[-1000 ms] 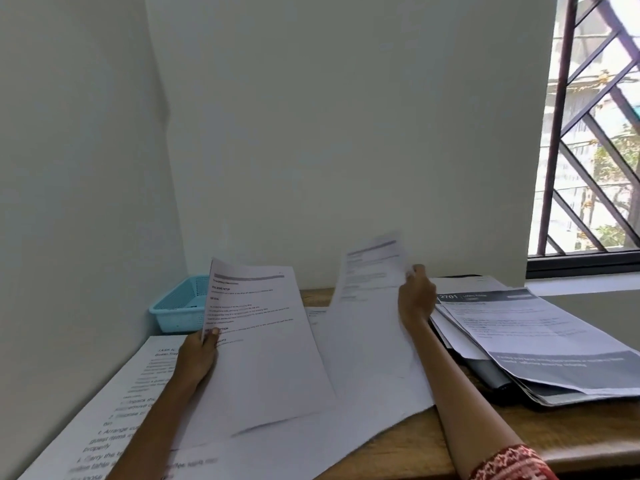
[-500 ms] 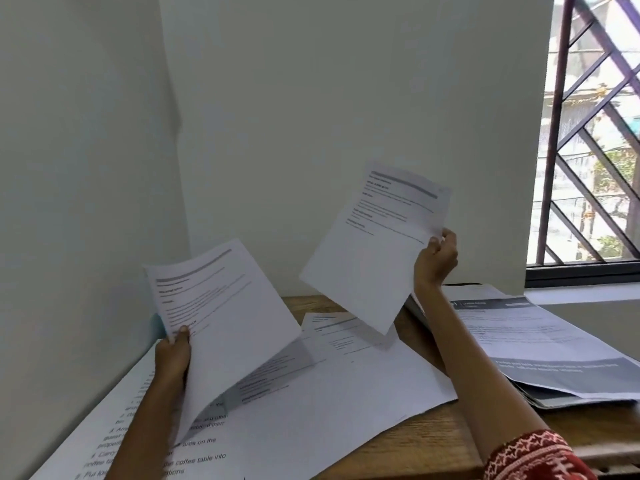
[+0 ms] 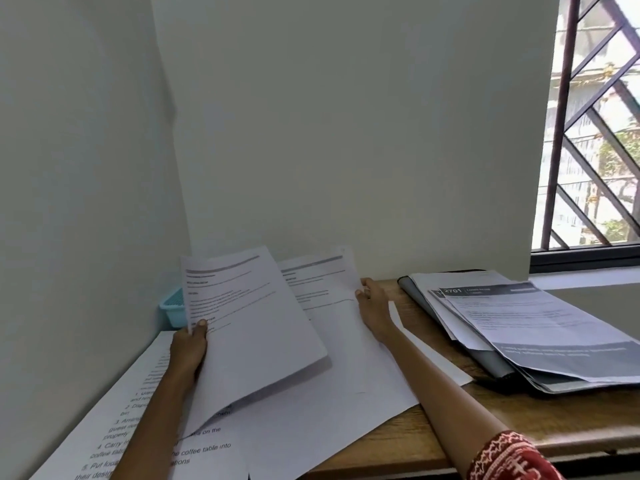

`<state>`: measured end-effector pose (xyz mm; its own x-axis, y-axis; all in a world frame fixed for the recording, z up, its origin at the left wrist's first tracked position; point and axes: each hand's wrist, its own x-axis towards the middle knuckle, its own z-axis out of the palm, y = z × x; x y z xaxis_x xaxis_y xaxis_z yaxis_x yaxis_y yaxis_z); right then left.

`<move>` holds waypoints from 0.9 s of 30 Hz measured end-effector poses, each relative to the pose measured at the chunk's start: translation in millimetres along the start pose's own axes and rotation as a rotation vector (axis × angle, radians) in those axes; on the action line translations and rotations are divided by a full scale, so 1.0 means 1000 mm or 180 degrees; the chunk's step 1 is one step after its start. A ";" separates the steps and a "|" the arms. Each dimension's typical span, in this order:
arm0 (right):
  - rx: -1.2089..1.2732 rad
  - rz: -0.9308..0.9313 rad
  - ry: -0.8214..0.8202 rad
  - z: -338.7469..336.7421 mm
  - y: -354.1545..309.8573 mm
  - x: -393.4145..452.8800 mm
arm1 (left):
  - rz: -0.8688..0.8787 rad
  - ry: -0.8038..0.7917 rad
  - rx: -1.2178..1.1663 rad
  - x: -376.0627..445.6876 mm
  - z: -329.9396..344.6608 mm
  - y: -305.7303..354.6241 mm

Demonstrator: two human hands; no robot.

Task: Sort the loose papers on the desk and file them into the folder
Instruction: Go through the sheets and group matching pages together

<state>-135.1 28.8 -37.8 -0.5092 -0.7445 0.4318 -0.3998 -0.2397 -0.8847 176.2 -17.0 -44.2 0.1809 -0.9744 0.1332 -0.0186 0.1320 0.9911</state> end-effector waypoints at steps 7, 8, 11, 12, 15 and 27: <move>0.0504 0.0364 -0.0054 -0.004 0.006 -0.002 | 0.0235 -0.0406 0.0425 -0.005 0.009 0.000; 0.0541 0.0395 -0.0065 -0.005 0.006 -0.002 | 0.0256 -0.0446 0.0419 -0.007 0.009 0.001; 0.0656 0.0388 -0.0131 -0.004 0.002 -0.005 | 0.0284 -0.0562 0.0395 -0.011 0.008 0.003; 0.0696 0.0370 -0.0172 -0.004 0.000 -0.007 | 0.0284 -0.0609 0.0364 -0.012 0.007 0.003; 0.0797 0.0287 -0.0279 0.000 -0.009 -0.012 | 0.0217 -0.0785 0.0146 -0.017 0.010 0.006; 0.1211 -0.0418 -0.1006 0.014 -0.108 -0.023 | 0.0747 -0.0521 -0.0367 -0.028 0.040 0.082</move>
<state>-69.5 63.0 44.8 -0.1945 -0.8308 0.5214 -0.1091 -0.5100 -0.8532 129.8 13.9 33.3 0.0241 -0.9300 0.3668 0.0723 0.3675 0.9272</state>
